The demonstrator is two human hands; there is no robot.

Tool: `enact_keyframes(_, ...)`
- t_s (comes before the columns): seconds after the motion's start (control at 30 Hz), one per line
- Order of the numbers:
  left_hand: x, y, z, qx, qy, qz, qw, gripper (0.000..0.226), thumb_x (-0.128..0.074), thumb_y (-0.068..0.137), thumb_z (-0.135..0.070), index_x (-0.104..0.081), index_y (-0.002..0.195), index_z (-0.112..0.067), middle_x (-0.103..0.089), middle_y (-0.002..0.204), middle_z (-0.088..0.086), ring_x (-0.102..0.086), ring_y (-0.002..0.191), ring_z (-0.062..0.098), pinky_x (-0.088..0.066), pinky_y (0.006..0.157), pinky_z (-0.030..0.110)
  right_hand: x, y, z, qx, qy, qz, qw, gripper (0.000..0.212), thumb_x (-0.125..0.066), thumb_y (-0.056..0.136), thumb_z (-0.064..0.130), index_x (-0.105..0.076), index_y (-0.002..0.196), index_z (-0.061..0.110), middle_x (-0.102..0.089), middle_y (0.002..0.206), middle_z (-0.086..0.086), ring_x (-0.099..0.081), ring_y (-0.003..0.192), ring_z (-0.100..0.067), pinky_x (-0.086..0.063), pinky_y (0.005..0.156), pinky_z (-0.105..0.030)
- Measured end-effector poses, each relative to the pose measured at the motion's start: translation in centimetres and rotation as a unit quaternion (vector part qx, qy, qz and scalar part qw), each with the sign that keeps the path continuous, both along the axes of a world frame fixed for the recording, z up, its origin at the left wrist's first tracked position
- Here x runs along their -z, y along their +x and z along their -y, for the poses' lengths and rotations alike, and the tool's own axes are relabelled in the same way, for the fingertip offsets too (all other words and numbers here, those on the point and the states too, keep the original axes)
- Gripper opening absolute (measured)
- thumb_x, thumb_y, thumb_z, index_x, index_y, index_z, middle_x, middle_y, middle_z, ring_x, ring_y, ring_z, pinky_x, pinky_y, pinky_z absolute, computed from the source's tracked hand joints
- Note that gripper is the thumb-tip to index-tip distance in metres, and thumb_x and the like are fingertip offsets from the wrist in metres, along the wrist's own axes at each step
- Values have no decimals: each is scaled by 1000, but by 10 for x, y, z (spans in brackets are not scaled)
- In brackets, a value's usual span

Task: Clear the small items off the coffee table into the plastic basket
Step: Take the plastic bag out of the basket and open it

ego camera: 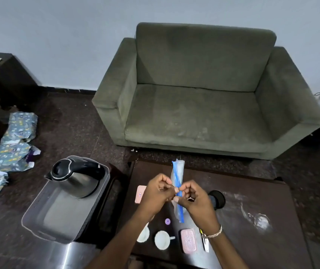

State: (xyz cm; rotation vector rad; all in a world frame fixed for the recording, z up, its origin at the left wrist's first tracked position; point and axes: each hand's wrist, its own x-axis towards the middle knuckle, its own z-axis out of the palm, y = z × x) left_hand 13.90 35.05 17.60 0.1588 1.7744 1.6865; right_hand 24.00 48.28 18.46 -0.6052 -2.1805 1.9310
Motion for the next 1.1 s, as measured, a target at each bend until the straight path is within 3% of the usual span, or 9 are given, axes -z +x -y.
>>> enact_keyframes(0.13,-4,5,-5,2,-26,-78,997,24,-75,82,8,-56,81,-7,-62,72,4,-59,66,12,-55,65,31,0,11,-10,42,-44,2,998,22,-82,80,6,-64,83,19,-58,72,-2,-53,68,-14,-48,61,-30)
enact_keyframes(0.23,-6,7,-5,23,-74,-178,981,25,-64,80,19,-69,80,-6,-62,82,1,-63,68,5,-52,68,22,-4,23,-22,90,-12,5,996,22,-74,85,-1,-71,81,20,-60,69,-5,-51,63,-14,-45,61,-29)
enact_keyframes(0.4,-16,8,-4,63,-165,-281,943,45,-50,84,17,-76,114,-3,-60,133,1,-63,114,11,-50,99,20,-15,38,-37,128,235,71,961,30,-63,86,-6,-80,91,18,-57,77,4,-60,66,-9,-44,64,-17)
enact_keyframes(0.53,-25,26,-15,121,-176,-316,924,55,-51,84,9,-65,134,-8,-55,145,-8,-66,102,20,-45,94,11,-30,35,-28,76,397,250,879,18,-54,90,20,-71,95,19,-71,83,-9,-68,81,-35,-54,64,-38)
enact_keyframes(0.6,-27,37,-20,140,-177,-312,923,58,-51,83,5,-61,138,-11,-49,151,-11,-66,104,19,-46,96,16,-40,28,-20,58,387,232,891,19,-53,89,19,-71,91,12,-73,81,-10,-68,81,-35,-54,66,-41)
enact_keyframes(0.73,-30,48,-27,154,-155,-324,920,66,-47,82,9,-56,144,-13,-44,156,-9,-54,132,7,-44,111,27,-46,11,-5,-23,316,197,928,23,-53,83,4,-73,93,7,-75,97,-12,-67,95,-31,-53,81,-38)
enact_keyframes(0.87,-36,56,-25,162,-130,-348,914,74,-42,82,12,-52,147,-20,-39,156,-20,-42,139,-7,-35,116,16,-47,4,-13,-43,260,197,944,30,-53,86,-6,-66,113,-4,-70,111,-20,-64,106,-31,-42,80,-21)
enact_keyframes(1.0,-43,60,-19,199,-95,-347,912,75,-41,79,10,-51,148,-19,-38,158,-21,-37,143,-6,-29,117,13,-46,-6,-25,-154,303,245,908,22,-49,97,5,-67,103,-6,-69,107,-26,-63,102,-34,-36,72,-26)
enact_keyframes(1.1,-49,62,-18,228,-78,-347,906,77,-40,78,8,-49,149,-20,-36,159,-23,-36,144,-4,-29,118,14,-35,-15,-31,-231,341,311,856,32,-42,103,5,-54,131,-6,-54,139,-29,-54,128,-28,-42,85,-22)
